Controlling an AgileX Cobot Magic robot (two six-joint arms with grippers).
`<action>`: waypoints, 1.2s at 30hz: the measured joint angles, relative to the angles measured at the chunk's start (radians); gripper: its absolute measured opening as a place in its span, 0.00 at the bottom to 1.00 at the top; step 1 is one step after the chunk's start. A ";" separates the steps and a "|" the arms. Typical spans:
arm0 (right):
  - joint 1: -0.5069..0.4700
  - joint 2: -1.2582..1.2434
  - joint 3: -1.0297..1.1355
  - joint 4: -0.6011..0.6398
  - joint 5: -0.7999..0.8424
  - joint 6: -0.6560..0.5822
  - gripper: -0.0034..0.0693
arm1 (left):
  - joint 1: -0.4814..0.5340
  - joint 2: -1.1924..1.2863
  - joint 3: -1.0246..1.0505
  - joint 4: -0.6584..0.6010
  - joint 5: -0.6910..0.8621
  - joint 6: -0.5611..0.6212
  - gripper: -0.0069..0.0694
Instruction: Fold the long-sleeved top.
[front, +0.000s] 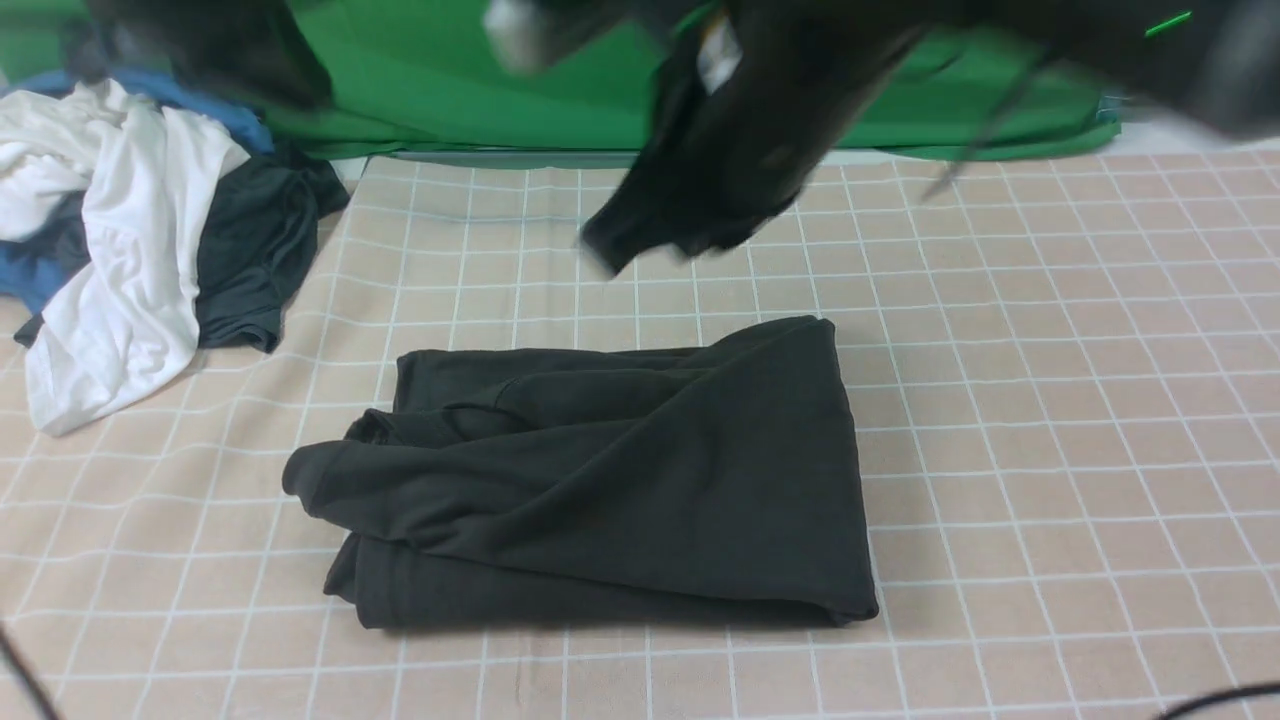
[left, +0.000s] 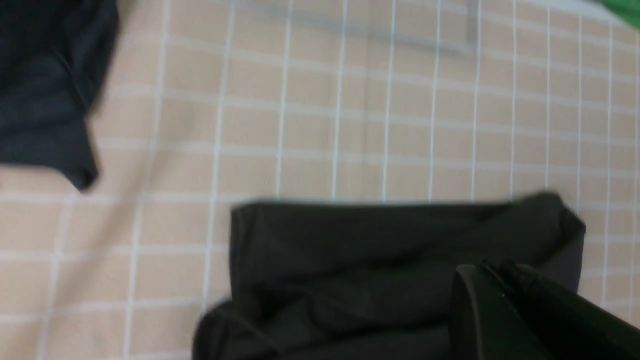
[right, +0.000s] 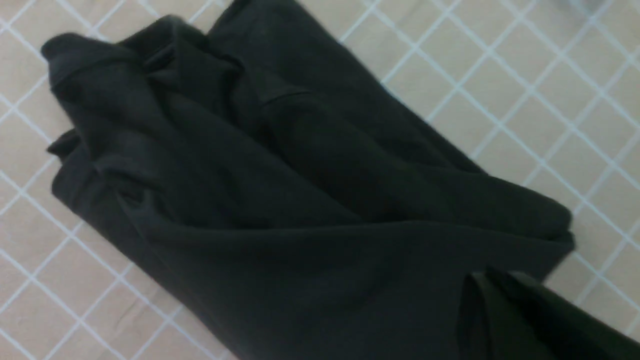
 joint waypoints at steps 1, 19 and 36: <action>-0.015 -0.053 0.018 -0.006 0.005 0.000 0.09 | -0.011 -0.004 0.113 -0.035 0.003 0.041 0.11; -0.049 -0.365 0.458 -0.013 -0.059 0.004 0.09 | -0.280 0.040 0.427 0.219 -0.050 0.015 0.53; -0.049 -0.365 0.462 -0.011 -0.151 0.007 0.09 | -0.353 0.039 0.426 0.436 -0.162 0.034 0.69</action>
